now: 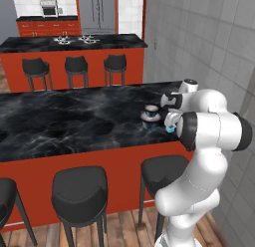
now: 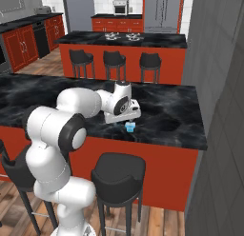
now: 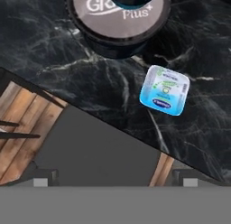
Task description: Stack the yogurt containers by placing the smaller containers on top of the larger containers.
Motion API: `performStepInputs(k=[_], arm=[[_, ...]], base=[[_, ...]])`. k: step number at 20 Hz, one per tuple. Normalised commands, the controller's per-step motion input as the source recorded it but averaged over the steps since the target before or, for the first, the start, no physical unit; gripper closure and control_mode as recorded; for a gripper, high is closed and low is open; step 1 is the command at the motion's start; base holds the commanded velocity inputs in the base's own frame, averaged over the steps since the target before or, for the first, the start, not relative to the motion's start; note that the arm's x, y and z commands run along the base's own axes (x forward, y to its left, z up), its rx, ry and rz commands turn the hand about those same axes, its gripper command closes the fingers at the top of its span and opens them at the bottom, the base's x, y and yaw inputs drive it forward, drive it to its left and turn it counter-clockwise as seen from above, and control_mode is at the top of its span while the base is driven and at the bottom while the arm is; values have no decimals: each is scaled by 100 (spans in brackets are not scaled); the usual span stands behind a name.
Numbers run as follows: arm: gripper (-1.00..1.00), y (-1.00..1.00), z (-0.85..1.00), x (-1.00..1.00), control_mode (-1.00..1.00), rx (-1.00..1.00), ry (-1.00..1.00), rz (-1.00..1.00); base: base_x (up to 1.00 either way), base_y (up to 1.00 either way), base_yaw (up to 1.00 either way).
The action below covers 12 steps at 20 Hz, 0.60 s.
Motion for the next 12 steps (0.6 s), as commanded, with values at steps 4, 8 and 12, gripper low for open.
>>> performStepInputs(k=[4,8,12], arm=[[-100,0,0,5,-100,2,0,-6],[-100,0,-1,5,-100,3,1,-4],[-100,-1,-5,4,-100,3,1,-4]], base=[[0,0,0],[0,0,0],[0,0,0]])
